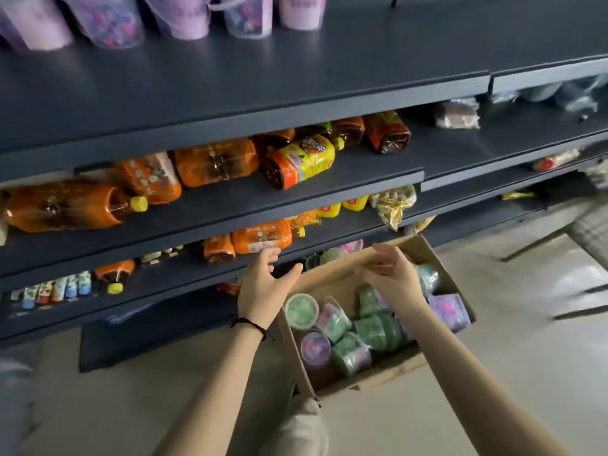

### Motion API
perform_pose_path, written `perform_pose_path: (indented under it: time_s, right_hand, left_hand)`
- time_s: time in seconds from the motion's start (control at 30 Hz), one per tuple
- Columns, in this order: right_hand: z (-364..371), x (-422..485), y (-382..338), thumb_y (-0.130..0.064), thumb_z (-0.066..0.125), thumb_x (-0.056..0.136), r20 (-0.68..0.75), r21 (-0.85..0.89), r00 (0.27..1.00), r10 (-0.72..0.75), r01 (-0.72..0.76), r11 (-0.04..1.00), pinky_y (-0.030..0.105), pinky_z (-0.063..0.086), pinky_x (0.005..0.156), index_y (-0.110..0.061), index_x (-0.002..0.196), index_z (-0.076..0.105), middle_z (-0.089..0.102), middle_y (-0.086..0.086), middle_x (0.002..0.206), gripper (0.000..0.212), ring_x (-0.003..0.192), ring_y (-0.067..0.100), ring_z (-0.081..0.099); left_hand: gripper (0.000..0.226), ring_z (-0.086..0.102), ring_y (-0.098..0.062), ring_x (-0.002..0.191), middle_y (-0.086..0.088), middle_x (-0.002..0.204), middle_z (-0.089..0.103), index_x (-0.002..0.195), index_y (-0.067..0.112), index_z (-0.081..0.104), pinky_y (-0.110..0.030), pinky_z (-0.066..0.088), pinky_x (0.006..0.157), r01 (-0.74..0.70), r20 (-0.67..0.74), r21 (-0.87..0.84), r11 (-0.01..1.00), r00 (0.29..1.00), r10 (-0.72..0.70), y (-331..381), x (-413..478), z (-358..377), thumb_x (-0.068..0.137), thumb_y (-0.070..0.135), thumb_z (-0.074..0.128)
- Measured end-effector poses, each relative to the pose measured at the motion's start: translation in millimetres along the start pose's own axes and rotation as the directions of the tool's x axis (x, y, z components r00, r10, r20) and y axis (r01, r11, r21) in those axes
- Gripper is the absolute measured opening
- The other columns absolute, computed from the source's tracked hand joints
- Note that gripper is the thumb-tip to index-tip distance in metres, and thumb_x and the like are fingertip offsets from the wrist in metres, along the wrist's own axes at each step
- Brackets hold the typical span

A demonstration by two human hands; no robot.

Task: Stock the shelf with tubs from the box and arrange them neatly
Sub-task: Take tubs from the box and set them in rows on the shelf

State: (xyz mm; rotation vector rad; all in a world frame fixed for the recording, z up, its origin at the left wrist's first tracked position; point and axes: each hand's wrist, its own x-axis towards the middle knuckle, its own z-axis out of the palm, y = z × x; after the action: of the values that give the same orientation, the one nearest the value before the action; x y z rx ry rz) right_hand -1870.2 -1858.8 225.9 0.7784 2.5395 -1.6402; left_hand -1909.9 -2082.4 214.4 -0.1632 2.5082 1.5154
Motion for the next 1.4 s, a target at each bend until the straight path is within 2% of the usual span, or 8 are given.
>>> perform_pose_path:
  time_s: [0.2,0.43,0.63,0.77,0.9,0.97,1.17,1.4]
  right_hand:
    - [26,43,100,-0.023,0.084,0.071,0.027,0.08,0.948,0.316,-0.318,0.945,0.03,0.052,0.081,-0.019,0.115,0.056,0.064,-0.001,0.103,0.052,0.095,0.015,0.063]
    - [85,86,232,-0.064,0.081,0.038,0.134,0.202,0.726,0.675,-0.687,0.698,0.026,0.043,0.071,-0.013,0.11,0.052,0.059,0.003,0.096,0.093,0.079,0.013,0.052]
    - [148,110,296,-0.039,0.083,0.07,0.184,0.274,0.608,0.773,-0.786,0.554,0.033,0.044,0.092,-0.005,0.14,0.033,0.052,0.014,0.129,0.092,0.111,0.026,0.054]
    - [178,129,296,-0.046,0.081,0.07,0.097,0.156,0.541,0.835,-0.837,0.524,0.041,0.04,0.101,-0.021,0.151,0.016,0.03,0.02,0.148,0.107,0.131,0.036,0.042]
    - [192,154,294,-0.055,0.077,0.068,-0.027,0.089,0.448,0.894,-0.889,0.448,0.044,0.033,0.107,-0.025,0.151,0.017,0.021,0.023,0.147,0.107,0.131,0.041,0.036]
    - [196,156,300,-0.054,0.077,0.068,-0.077,0.062,0.474,0.877,-0.876,0.479,0.045,0.033,0.107,-0.027,0.149,0.022,0.021,0.021,0.146,0.101,0.131,0.042,0.034]
    - [187,155,322,-0.032,0.078,0.074,-0.154,-0.118,0.843,0.515,-0.533,0.838,0.042,0.036,0.103,-0.028,0.147,0.028,0.031,0.02,0.136,0.089,0.124,0.039,0.037]
    - [161,177,340,-0.036,0.082,0.07,0.069,-0.125,0.904,0.423,-0.413,0.902,0.03,0.04,0.091,-0.031,0.147,0.017,0.045,0.014,0.136,0.101,0.121,0.033,0.05]
  left_hand:
    - [0.055,0.057,-0.015,0.108,0.003,0.119,0.056,0.12,0.021,0.054,-0.035,0.049,0.093,0.235,0.045,-0.021,0.972,0.971,-0.234,-61,29,92,0.075,0.041,0.077]
    - [0.088,0.057,-0.017,0.11,-0.002,0.118,0.059,0.12,0.02,0.052,-0.04,0.048,0.097,0.483,-0.045,-0.121,0.867,0.87,-0.491,-167,51,200,0.048,0.068,0.071]
    - [0.099,0.037,-0.028,0.134,-0.01,0.148,0.036,0.147,0.014,0.028,-0.032,0.032,0.106,0.604,-0.137,-0.058,0.795,0.784,-0.605,-223,89,254,0.069,0.047,0.08]
    - [0.117,0.018,-0.033,0.142,-0.016,0.155,0.011,0.152,0.019,0.007,-0.041,0.024,0.112,0.665,-0.19,-0.008,0.747,0.732,-0.654,-252,107,279,0.067,0.055,0.078]
    - [0.112,0.021,-0.033,0.139,-0.018,0.152,0.015,0.151,0.015,0.011,-0.037,0.027,0.107,0.646,-0.303,0.031,0.763,0.733,-0.608,-258,120,291,0.069,0.052,0.077]
    - [0.104,0.025,-0.033,0.136,-0.019,0.15,0.02,0.15,0.012,0.017,-0.034,0.029,0.104,0.601,-0.312,0.018,0.799,0.763,-0.567,-264,124,289,0.073,0.047,0.077]
    - [0.095,0.033,-0.033,0.127,-0.019,0.14,0.031,0.144,0.01,0.032,-0.029,0.028,0.1,0.532,-0.289,0.049,0.845,0.817,-0.498,-273,118,289,0.069,0.042,0.081]
    - [0.119,0.042,-0.033,0.124,-0.019,0.133,0.045,0.136,0.001,0.039,-0.04,0.033,0.106,0.384,-0.285,0.08,0.92,0.893,-0.348,-299,108,296,0.036,0.029,0.097]
